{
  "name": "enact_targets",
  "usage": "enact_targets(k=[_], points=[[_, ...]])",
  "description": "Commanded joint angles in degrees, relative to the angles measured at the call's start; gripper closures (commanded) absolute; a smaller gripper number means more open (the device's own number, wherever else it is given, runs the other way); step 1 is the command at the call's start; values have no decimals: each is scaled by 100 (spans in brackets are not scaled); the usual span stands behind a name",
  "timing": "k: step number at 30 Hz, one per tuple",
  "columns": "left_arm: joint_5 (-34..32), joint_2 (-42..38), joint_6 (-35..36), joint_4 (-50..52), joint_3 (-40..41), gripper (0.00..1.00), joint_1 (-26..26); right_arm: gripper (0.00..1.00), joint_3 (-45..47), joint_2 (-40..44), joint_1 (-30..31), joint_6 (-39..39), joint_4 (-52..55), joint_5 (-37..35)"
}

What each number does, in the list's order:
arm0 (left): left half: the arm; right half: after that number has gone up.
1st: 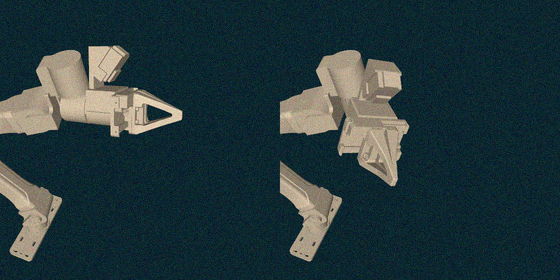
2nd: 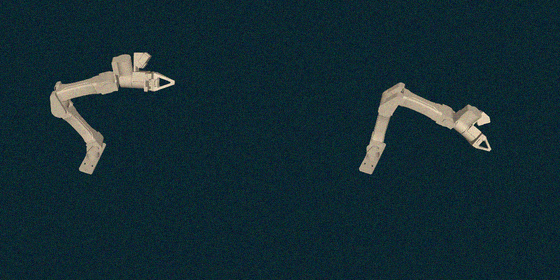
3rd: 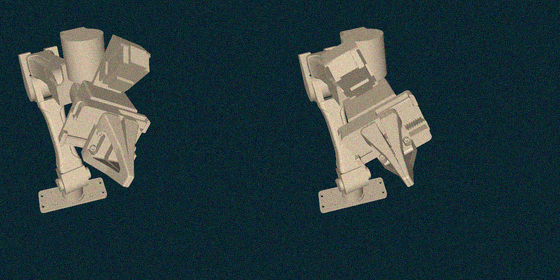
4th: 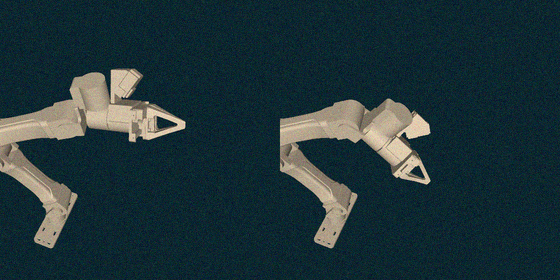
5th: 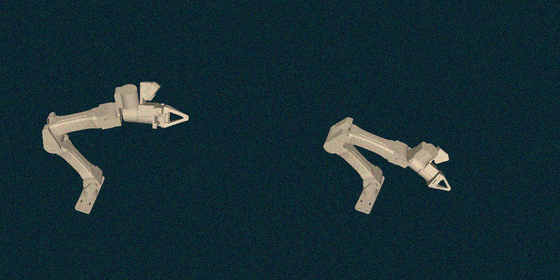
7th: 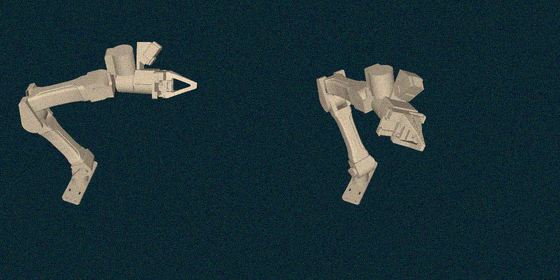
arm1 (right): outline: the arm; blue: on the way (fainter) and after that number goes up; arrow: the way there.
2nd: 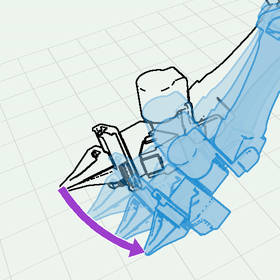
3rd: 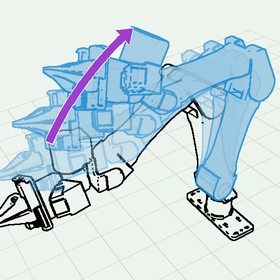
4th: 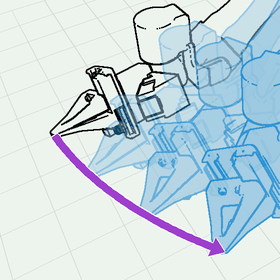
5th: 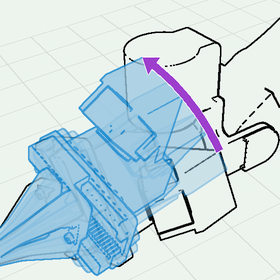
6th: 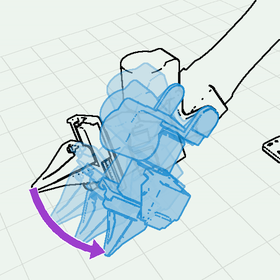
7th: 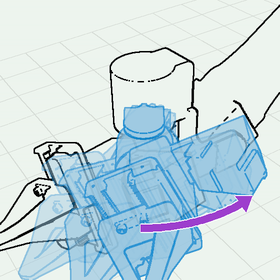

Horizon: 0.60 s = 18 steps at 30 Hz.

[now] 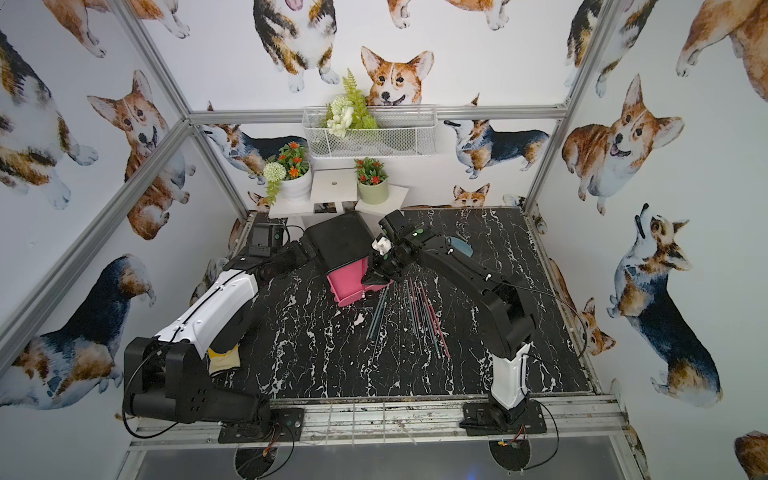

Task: Please place the pencils in the drawer according to their color
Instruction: Place the pencil in the drawer.

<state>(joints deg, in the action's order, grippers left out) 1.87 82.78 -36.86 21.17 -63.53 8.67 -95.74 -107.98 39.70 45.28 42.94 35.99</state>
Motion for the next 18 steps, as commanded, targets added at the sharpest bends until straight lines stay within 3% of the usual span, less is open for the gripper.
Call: enact_targets(k=[1, 9, 18], points=[[-22, 18, 154, 635, 60, 0, 12, 100, -40, -56, -6, 253, -367, -39], [-11, 10, 146, 626, 69, 0, 12, 98, -23, -168, -4, 650, -878, -43], [2, -7, 146, 621, 78, 0, 7, 81, 21, -179, 3, 930, -1221, -171]])
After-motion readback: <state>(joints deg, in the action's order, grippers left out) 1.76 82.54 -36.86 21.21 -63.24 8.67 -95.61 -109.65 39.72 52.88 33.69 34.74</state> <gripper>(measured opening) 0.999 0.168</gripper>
